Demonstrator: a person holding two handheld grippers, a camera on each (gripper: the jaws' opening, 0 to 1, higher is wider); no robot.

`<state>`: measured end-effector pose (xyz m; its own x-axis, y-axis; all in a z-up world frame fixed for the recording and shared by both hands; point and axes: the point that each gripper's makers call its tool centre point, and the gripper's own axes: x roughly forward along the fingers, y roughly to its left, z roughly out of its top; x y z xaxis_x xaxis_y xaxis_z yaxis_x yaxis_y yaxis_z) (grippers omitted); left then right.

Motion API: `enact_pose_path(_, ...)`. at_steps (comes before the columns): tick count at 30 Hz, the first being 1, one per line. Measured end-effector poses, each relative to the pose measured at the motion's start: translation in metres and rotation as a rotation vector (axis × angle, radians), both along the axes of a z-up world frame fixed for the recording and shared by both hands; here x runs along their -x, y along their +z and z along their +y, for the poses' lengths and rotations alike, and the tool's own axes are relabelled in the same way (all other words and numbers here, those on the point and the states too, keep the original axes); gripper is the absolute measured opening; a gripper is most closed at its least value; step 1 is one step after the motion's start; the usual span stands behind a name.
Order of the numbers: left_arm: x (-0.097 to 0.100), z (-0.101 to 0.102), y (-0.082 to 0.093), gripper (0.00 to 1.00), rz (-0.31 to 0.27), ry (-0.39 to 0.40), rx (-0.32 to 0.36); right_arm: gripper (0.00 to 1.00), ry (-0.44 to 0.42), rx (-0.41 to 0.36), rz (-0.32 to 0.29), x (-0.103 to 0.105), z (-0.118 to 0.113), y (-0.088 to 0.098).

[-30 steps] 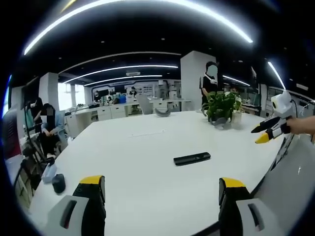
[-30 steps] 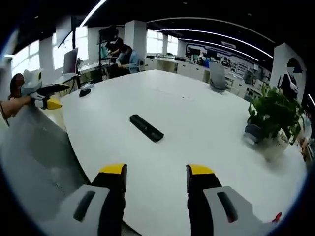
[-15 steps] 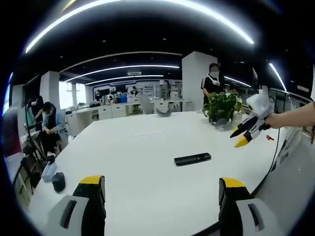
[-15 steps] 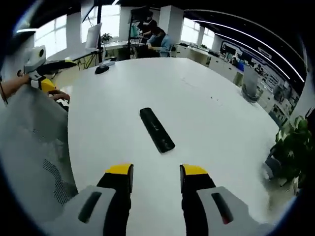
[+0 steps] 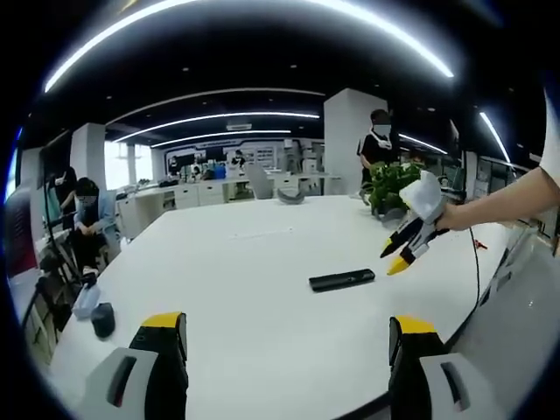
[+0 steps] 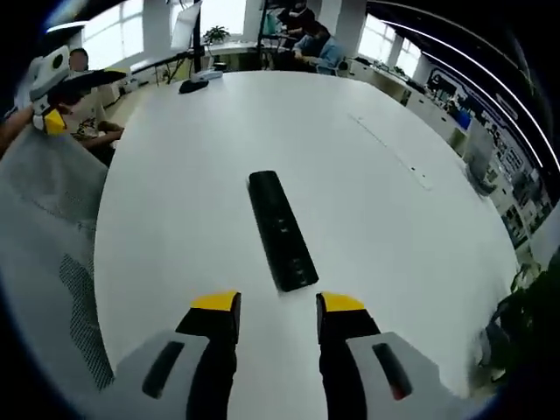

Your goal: Press the specified remote control buttons in sequence, fully releasing each button before pressing the next.

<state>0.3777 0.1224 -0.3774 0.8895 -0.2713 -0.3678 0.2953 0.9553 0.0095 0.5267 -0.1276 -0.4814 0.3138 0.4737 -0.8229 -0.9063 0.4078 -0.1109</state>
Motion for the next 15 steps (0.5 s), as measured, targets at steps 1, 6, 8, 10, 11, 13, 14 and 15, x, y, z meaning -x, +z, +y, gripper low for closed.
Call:
enact_pose_path(1, 0.0, 0.0, 0.0, 1.0, 0.002, -0.001, -0.001, 0.35, 0.002, 0.006, 0.003, -0.003, 0.002, -0.003)
enact_pose_path(6, 0.001, -0.001, -0.002, 1.0, 0.012, -0.003, -0.003, 0.36, 0.018, 0.023, 0.01, -0.014, 0.008, -0.013)
enact_pose_path(8, 0.001, -0.001, -0.003, 1.0, 0.018, -0.003, -0.008, 0.37, 0.025, 0.027, 0.012, -0.021, 0.01, -0.017)
enact_pose_path(10, 0.001, -0.001, -0.004, 1.0, 0.021, -0.004, -0.007, 0.38, 0.031, 0.032, 0.014, -0.025, 0.011, -0.02)
enact_pose_path(11, 0.001, -0.001, -0.004, 1.0, 0.021, -0.002, -0.008, 0.38, 0.031, 0.031, 0.013, -0.026, 0.013, -0.02)
enact_pose_path(13, 0.001, 0.0, -0.004, 1.0, 0.024, 0.001, -0.007, 0.39, 0.028, 0.025, 0.015, -0.031, 0.017, -0.022)
enact_pose_path(14, 0.001, -0.001, -0.004, 1.0, 0.024, 0.0, -0.006, 0.39, 0.027, 0.023, 0.013, -0.033, 0.017, -0.022)
enact_pose_path(15, 0.001, 0.0, -0.003, 1.0, 0.023, 0.002, -0.008, 0.39, 0.027, 0.023, 0.011, -0.035, 0.019, -0.023)
